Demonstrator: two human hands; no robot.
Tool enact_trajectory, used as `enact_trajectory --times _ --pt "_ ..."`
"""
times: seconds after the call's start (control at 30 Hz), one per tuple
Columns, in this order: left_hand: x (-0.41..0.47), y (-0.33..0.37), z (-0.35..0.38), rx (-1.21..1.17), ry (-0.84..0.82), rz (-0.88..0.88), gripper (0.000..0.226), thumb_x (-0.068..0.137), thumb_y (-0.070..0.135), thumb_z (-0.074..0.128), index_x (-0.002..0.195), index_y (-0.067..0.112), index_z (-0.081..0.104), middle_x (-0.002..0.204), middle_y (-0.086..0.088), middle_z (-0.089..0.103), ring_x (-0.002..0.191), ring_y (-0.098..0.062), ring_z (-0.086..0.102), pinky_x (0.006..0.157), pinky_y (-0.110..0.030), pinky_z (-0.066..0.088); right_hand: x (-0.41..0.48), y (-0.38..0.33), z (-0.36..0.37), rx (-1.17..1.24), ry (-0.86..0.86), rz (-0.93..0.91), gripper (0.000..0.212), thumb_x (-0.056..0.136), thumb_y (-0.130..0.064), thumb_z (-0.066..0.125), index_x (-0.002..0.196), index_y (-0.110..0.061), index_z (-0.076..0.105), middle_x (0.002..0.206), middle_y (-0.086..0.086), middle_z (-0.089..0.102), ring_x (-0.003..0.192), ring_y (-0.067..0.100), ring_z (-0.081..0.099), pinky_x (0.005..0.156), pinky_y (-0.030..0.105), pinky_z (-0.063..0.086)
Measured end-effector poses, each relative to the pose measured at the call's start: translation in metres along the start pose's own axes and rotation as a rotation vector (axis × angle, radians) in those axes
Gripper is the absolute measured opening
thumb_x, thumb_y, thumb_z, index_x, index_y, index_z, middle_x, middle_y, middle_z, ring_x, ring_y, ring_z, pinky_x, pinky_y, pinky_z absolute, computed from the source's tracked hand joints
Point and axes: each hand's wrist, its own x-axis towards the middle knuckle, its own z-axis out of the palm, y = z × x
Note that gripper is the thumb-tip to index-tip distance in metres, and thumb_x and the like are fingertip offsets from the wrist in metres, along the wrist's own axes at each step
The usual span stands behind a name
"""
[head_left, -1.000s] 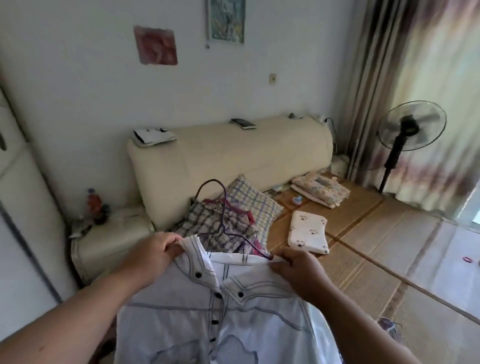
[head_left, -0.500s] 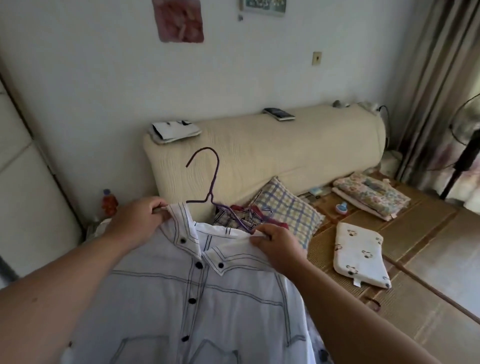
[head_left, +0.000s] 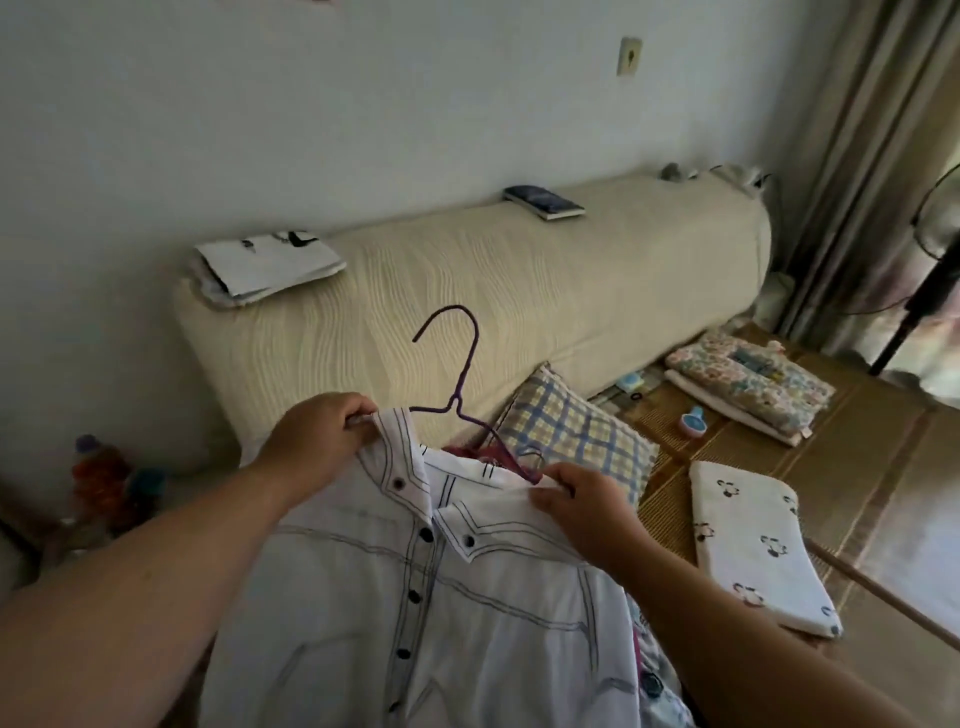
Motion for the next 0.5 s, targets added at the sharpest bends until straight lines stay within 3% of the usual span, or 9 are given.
enact_trajectory --times 0.1,0.23,0.33,0.43,0.5 --pt "0.060 -0.024 0.059 -0.022 -0.172 0.058 0.012 0.087 0.032 0.064 0.092 0.024 0.069 0.080 0.013 0.060 0.074 -0.003 0.053 0.060 -0.013 0.034 0.041 0.031 0.012 -0.046 0.005 0.115 0.007 0.088 -0.031 0.060 0.093 -0.032 0.064 0.085 -0.010 0.062 0.077 0.006 0.057 0.060 0.019 0.041" --pt "0.130 -0.053 0.145 -0.079 -0.430 0.112 0.006 0.087 0.031 0.064 0.087 0.030 0.070 0.086 0.007 0.068 0.080 -0.009 0.058 0.065 -0.024 0.037 0.089 0.083 0.038 -0.091 0.035 0.317 0.004 0.091 -0.031 0.057 0.091 -0.033 0.060 0.086 -0.009 0.059 0.074 0.006 0.056 0.057 0.018 0.043" --pt "0.172 -0.066 0.202 -0.063 -0.571 0.175 0.014 0.089 0.033 0.060 0.097 0.029 0.071 0.096 0.005 0.069 0.084 -0.008 0.057 0.068 -0.026 0.037 0.113 0.118 0.061 -0.147 0.050 0.441 0.013 0.093 -0.028 0.053 0.103 -0.028 0.062 0.096 -0.007 0.061 0.088 0.015 0.060 0.077 0.032 0.054" --pt "0.200 -0.080 0.258 -0.014 -0.667 0.195 0.022 0.093 0.036 0.054 0.108 0.029 0.068 0.106 -0.002 0.066 0.096 -0.017 0.059 0.080 -0.030 0.044 0.137 0.146 0.079 -0.134 0.013 0.579 0.032 0.096 -0.017 0.042 0.125 -0.016 0.055 0.128 0.000 0.053 0.121 0.017 0.048 0.103 0.031 0.042" --pt "0.215 -0.092 0.296 0.045 -0.707 0.201 0.026 0.094 0.037 0.051 0.114 0.029 0.066 0.111 -0.004 0.065 0.102 -0.021 0.059 0.086 -0.032 0.045 0.153 0.167 0.089 -0.161 -0.010 0.650 0.038 0.097 -0.015 0.039 0.134 -0.012 0.049 0.139 0.004 0.045 0.127 0.018 0.041 0.108 0.031 0.036"
